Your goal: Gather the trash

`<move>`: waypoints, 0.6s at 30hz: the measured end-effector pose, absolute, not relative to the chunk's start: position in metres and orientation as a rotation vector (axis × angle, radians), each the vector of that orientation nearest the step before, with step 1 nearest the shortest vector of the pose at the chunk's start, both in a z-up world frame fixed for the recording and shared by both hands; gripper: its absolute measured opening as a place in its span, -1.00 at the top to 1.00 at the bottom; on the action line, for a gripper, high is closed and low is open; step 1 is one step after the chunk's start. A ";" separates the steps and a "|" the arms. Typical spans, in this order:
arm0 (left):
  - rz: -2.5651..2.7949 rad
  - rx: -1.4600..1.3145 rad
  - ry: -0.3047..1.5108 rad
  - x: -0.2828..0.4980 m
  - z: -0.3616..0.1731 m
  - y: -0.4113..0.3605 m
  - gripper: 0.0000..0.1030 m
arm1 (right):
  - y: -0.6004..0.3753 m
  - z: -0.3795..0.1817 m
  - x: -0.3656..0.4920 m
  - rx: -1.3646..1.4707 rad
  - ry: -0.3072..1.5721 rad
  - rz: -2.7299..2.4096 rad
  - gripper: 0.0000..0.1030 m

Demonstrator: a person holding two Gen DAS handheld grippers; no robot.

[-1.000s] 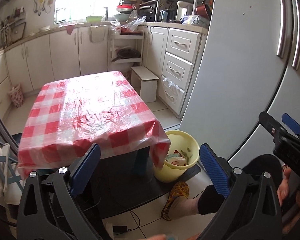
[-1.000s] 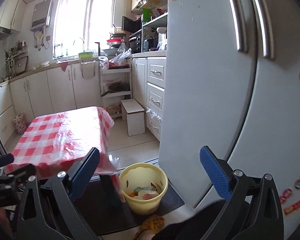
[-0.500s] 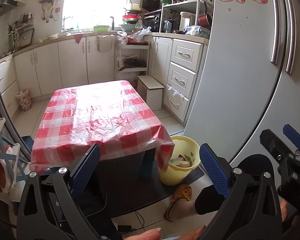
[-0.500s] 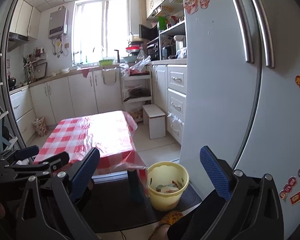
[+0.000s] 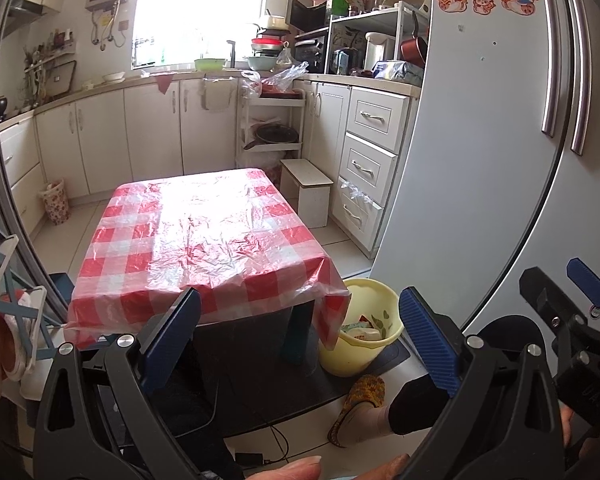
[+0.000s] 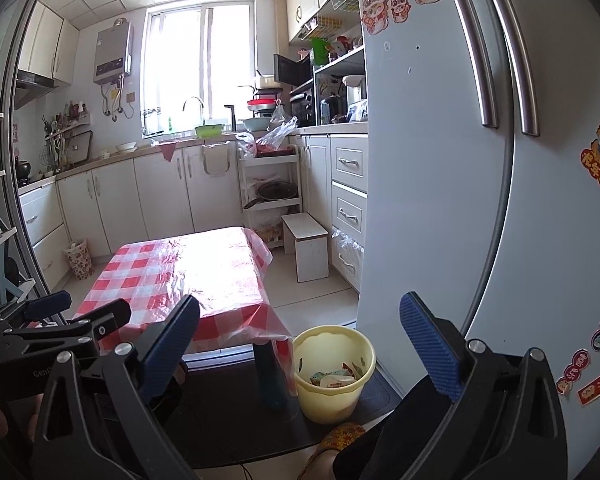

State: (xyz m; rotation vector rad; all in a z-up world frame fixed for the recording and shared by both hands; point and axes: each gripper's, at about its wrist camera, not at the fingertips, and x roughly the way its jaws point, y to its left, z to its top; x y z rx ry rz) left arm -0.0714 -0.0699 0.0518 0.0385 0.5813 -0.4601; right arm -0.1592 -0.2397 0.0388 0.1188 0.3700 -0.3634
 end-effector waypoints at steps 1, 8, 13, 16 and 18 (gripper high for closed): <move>-0.459 0.039 0.580 -0.072 0.052 -0.070 -0.85 | -0.240 0.038 -0.159 0.120 0.371 -0.364 -0.86; -0.448 0.035 0.579 -0.073 0.052 -0.070 -0.85 | -0.238 0.036 -0.163 0.123 0.372 -0.370 -0.86; -0.446 0.036 0.579 -0.073 0.052 -0.071 -0.85 | -0.237 0.037 -0.165 0.120 0.368 -0.373 -0.86; -0.442 0.035 0.585 -0.072 0.051 -0.071 -0.85 | -0.237 0.038 -0.165 0.121 0.374 -0.373 -0.86; -0.436 0.034 0.586 -0.072 0.051 -0.071 -0.85 | -0.236 0.039 -0.165 0.120 0.373 -0.372 -0.86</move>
